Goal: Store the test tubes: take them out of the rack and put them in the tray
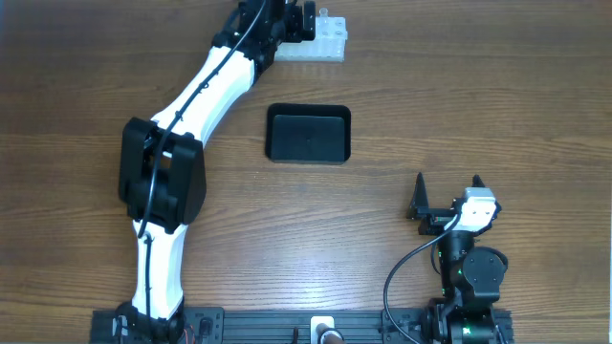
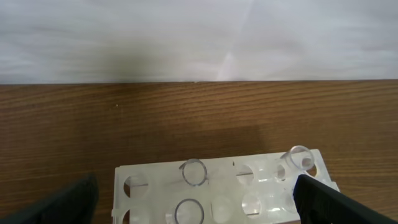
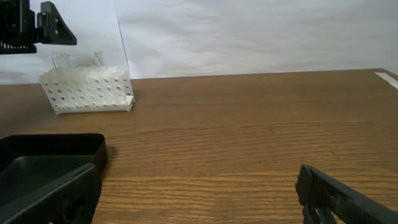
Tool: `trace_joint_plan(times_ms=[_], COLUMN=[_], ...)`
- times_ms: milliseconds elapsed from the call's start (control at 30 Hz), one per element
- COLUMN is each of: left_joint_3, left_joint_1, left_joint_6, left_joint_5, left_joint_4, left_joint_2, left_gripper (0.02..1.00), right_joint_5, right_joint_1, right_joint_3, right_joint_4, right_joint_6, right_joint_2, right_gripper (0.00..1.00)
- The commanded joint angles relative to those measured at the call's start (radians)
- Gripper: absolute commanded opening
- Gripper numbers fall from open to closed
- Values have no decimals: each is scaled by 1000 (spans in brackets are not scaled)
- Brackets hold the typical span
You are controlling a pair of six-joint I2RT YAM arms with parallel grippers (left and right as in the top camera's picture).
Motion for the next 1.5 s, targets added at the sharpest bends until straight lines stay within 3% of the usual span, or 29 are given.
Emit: trace_joint_plan(times_ms=[33, 367, 767, 967, 1133, 1500], left_joint_3=[27, 27, 27, 27, 27, 27], left_joint_1=[3, 7, 10, 10, 10, 10], left_joint_6=[-2, 104, 129, 128, 128, 128], left_joint_5=[10, 10, 5, 6, 6, 6], left_joint_4=[5, 5, 2, 2, 12, 14], left_joint_2=[35, 43, 74, 82, 82, 82], left_gripper=[998, 998, 996, 939, 689, 275], right_joint_5=[-8, -8, -8, -8, -8, -8], right_joint_1=[-6, -6, -6, -6, -6, -6], right_joint_3=[-5, -5, -5, -5, -5, -5], right_joint_4=[-3, -3, -3, -3, -3, -3], right_joint_6=[-1, -1, -1, -1, -1, -1], right_joint_2=[-9, -9, -9, -9, -9, -9], right_gripper=[991, 991, 991, 991, 993, 991])
